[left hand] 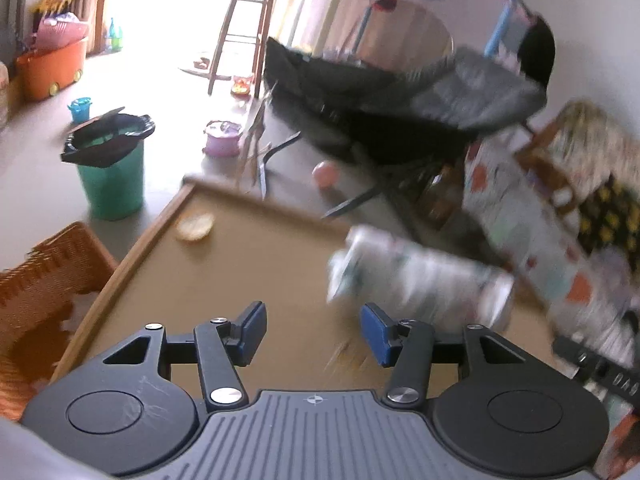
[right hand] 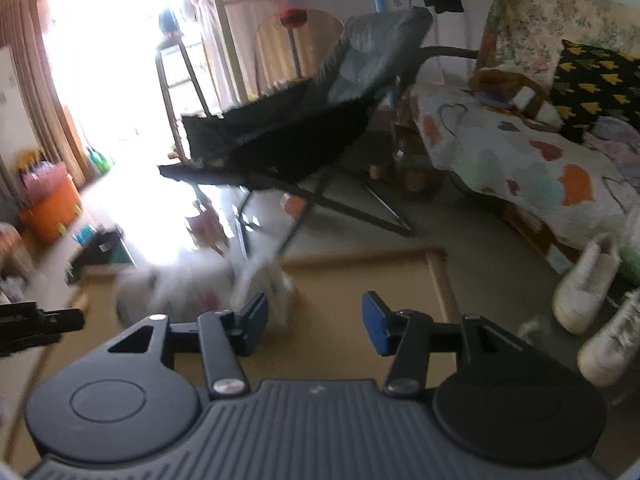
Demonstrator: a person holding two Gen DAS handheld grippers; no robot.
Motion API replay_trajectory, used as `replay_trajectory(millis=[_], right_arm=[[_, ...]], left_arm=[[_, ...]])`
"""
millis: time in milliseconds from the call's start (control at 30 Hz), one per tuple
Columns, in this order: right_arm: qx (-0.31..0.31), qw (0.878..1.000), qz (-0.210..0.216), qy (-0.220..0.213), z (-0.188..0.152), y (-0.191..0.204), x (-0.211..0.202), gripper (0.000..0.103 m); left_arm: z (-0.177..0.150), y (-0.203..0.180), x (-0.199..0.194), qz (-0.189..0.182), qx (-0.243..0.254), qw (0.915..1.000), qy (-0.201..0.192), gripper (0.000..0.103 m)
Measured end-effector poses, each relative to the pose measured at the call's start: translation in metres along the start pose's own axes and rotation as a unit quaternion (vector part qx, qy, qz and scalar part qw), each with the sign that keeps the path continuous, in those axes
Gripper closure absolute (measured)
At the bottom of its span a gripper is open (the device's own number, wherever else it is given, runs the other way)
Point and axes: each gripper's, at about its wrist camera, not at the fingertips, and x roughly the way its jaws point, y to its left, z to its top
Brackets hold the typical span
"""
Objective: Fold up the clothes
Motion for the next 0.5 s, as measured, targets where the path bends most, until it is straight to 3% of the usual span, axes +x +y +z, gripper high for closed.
replay_trajectory(millis=[233, 500], right_arm=[[-0.025, 1.0, -0.013, 0.015, -0.049, 0.006, -0.012, 0.051], [-0.042, 0.998, -0.029, 0.024, -0.065, 0.015, -0.001, 0.05]], left_arm=[[-0.051, 0.013, -0.012, 0.014, 0.039, 0.9991, 0.004, 0.048], [-0.066, 0.011, -0.004, 0.017, 0.092, 0.9956, -0.011, 0.044]])
